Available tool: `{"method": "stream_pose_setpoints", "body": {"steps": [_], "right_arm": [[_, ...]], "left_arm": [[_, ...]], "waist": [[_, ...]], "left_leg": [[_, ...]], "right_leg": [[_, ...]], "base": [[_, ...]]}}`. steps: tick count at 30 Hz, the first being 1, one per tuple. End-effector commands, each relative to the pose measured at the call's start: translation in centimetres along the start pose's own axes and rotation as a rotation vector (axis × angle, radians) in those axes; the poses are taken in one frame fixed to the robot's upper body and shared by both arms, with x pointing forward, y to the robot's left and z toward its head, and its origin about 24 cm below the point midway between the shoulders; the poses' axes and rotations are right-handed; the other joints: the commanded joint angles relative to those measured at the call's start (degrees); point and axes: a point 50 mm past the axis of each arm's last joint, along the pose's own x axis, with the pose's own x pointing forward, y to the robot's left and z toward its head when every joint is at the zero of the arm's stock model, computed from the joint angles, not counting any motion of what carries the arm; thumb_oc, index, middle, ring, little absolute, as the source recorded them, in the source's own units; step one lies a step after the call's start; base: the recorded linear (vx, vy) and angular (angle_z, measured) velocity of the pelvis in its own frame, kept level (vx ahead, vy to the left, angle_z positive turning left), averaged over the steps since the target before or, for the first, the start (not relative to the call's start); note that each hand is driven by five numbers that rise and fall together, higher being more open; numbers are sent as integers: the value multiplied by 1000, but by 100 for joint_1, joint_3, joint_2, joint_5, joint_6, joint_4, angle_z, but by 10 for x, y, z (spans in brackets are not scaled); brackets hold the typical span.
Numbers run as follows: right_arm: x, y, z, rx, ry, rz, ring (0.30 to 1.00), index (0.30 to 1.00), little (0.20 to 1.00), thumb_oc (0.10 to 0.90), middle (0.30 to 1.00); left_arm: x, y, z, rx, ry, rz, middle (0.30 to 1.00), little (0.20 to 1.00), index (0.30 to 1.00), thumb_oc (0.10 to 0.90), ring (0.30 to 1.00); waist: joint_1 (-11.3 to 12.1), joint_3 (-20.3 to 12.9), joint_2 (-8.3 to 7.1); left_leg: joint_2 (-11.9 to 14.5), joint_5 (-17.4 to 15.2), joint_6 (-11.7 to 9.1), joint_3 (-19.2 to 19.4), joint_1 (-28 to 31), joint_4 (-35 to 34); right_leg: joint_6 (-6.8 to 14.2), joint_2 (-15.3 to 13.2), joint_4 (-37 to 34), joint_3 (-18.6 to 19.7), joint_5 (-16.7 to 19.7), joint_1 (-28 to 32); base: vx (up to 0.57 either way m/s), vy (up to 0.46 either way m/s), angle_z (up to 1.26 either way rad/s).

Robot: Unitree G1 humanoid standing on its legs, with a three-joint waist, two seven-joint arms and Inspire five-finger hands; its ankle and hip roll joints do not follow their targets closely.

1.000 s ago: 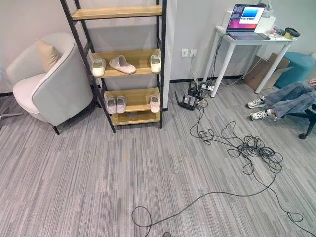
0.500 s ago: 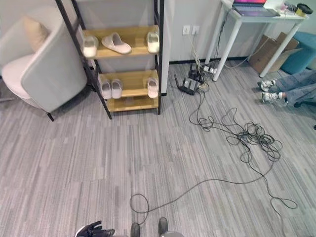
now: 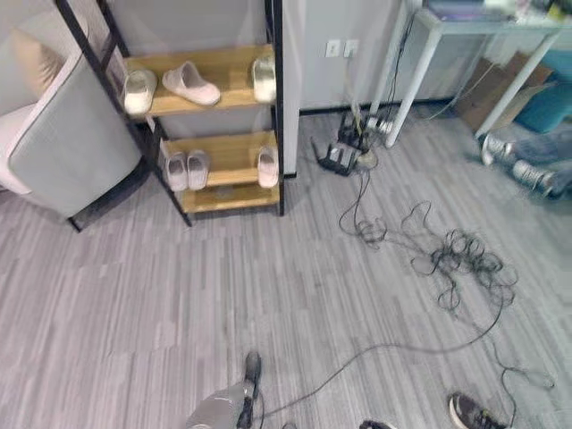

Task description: Arrange the slippers neatly on the shoe rack.

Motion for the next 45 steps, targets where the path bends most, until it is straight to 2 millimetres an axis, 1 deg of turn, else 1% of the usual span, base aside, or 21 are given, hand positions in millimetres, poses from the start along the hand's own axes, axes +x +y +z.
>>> {"method": "stream_pose_setpoints", "body": {"steps": [1, 3, 6, 8, 11, 13, 15, 17, 18, 19, 20, 21, 24, 25, 26, 28, 32, 36, 38, 42, 45], "right_arm": [[-1, -14, 33, -100, -138, -27, 900, 900, 900, 800, 900], [-2, -12, 52, -129, -205, -26, 900, 900, 900, 800, 900], [-3, -7, 60, -155, -242, -12, 900, 900, 900, 800, 900], [-3, -7, 60, -164, -244, -14, 900, 900, 900, 800, 900], [-2, -6, 45, -162, -198, -11, 900, 900, 900, 800, 900], [-1, -6, 29, -165, -134, -4, 900, 900, 900, 800, 900], [-1, -1, 13, -161, -87, 11, 900, 900, 900, 800, 900], [-2, -3, 0, -162, -41, 9, 900, 900, 900, 800, 900], [-2, -4, -4, -141, -30, 0, 900, 900, 900, 800, 900], [-2, -4, -4, -141, -30, 0, 900, 900, 900, 800, 900], [-3, -14, -6, -60, -27, -37, 900, 900, 900, 800, 900], [-3, -17, -5, -37, -31, -47, 900, 900, 900, 800, 900], [-3, -24, 0, 18, -55, -71, 900, 900, 900, 800, 900], [-4, -30, 7, 57, -85, -85, 900, 900, 900, 800, 900], [-4, -33, 13, 43, -105, -94, 900, 900, 900, 800, 900], [-4, -32, 16, 2, -111, -99, 900, 900, 900, 800, 900], [-3, -19, 20, -69, -132, -58, 900, 900, 900, 800, 900], [-2, -10, 11, -96, -101, -30, 900, 900, 900, 800, 900], [-1, -1, 8, -117, -80, 3, 900, 900, 900, 800, 900], [0, 7, 18, -135, -101, 28, 900, 900, 900, 800, 900], [0, 10, 22, -147, -116, 36, 900, 900, 900, 800, 900]], "left_arm": [[-1, 1, 59, 74, -218, 16, 900, 900, 900, 800, 900], [-4, 0, 84, 93, -300, 17, 900, 900, 900, 800, 900], [-9, -4, 107, 79, -392, 6, 900, 900, 900, 800, 900], [-10, -6, 111, 85, -412, 6, 900, 900, 900, 800, 900], [-9, -9, 109, 119, -402, 11, 900, 900, 900, 800, 900], [-7, -11, 101, 122, -364, 3, 900, 900, 900, 800, 900], [-4, -13, 85, 144, -303, 3, 900, 900, 900, 800, 900], [-1, -14, 71, 140, -243, -3, 900, 900, 900, 800, 900], [-1, -14, 68, 128, -231, -4, 900, 900, 900, 800, 900], [-1, -14, 68, 128, -231, -4, 900, 900, 900, 800, 900], [-1, -11, 63, 98, -220, 3, 900, 900, 900, 800, 900], [-1, -12, 64, 91, -223, 2, 900, 900, 900, 800, 900], [-1, -11, 67, 68, -236, 3, 900, 900, 900, 800, 900], [-1, -11, 68, 42, -243, 2, 900, 900, 900, 800, 900], [-2, -11, 70, 33, -255, 2, 900, 900, 900, 800, 900], [-3, -10, 76, 31, -276, 9, 900, 900, 900, 800, 900], [-2, -3, 75, 4, -270, 34, 900, 900, 900, 800, 900], [-1, -1, 67, 17, -240, 42, 900, 900, 900, 800, 900], [-1, 2, 62, 55, -211, 50, 900, 900, 900, 800, 900], [-2, 9, 74, 58, -249, 65, 900, 900, 900, 800, 900], [-3, 12, 80, 53, -267, 73, 900, 900, 900, 800, 900]], "waist": [[37, 38, 235], [-77, 175, 385], [-232, 288, 453], [-282, 320, 443], [-516, 338, 343], [-596, 327, 358], [-628, 223, 295], [-627, 136, 288], [-632, 132, 268], [-645, 130, 279], [-564, 258, 119], [-538, 279, 104], [-490, 284, 74], [-428, 225, 84], [-323, 178, 182], [-208, 175, 229], [-57, 116, 75], [-42, 4, 10], [-23, -128, -129], [-49, -11, -146], [-76, 88, -117]], "left_leg": [[-65, -619, 125, 0, -161, 625], [-34, -846, 174, -74, 284, 607], [8, -1124, 97, -268, 717, 645], [13, -1212, 63, -339, 865, 624], [19, -1477, -125, -611, 1360, 465], [133, -1636, -221, -729, 1616, 451], [150, -1757, -253, -838, 1661, 651], [307, -1504, -423, -854, 1449, 1372], [472, -1116, -575, -710, 1206, 1965], [483, -1136, -581, -726, 1181, 2004], [848, -696, -469, -371, 438, 3381], [859, -740, -450, -282, 335, 3374], [760, -891, -441, -149, 132, 2967], [610, -1045, -418, 27, 84, 2039], [566, -607, -502, 103, 50, 927], [632, -172, -621, 66, -108, 446], [545, -103, -671, -398, -121, 398], [502, -216, -574, -397, 33, 327], [321, -485, -411, -367, 142, 376], [250, -728, -168, -258, 325, 384], [232, -796, -102, -266, 428, 419]], "right_leg": [[743, -662, 1613, -94, 2062, -348], [516, -892, 1739, -520, 1789, -838], [326, -826, 916, -740, 1050, -1202], [323, -775, 504, -718, 1055, -1344], [511, -580, -1080, -128, 1466, -1682], [604, -507, -1329, 132, 1612, -1824], [491, -449, -1342, 183, 1630, -1657], [334, -342, -1350, 151, 1552, -1393], [208, -316, -1382, 77, 1467, -1211], [204, -307, -1382, 61, 1467, -1212], [-135, -256, -1466, -77, 1258, -788], [-156, -237, -1510, -119, 1197, -660], [-130, -263, -1584, -203, 1098, -480], [-55, -283, -1690, -309, 1009, -306], [-13, -173, -1822, -379, 915, -82], [-21, -76, -1898, -433, 810, 127], [10, -91, -1872, -351, 618, 409], [70, -182, -1834, -347, 562, 454], [266, -369, -1680, -237, 614, 371], [630, -541, -430, -196, 947, -290], [694, -596, 42, -219, 1169, -548]], "base": [[369, 200, -16], [363, 128, -14], [390, -51, 13], [331, -122, 30], [492, -220, 26], [378, -208, 32], [331, -268, 53], [296, -276, 86], [162, -208, 60], [215, -408, 2], [192, -339, 0], [264, -384, 5], [181, -58, 5], [345, 35, 22], [422, 50, 23], [296, 64, 9], [287, 123, -17], [243, 208, 1], [260, 343, 17], [74, 259, -12], [59, 120, -11]]}}
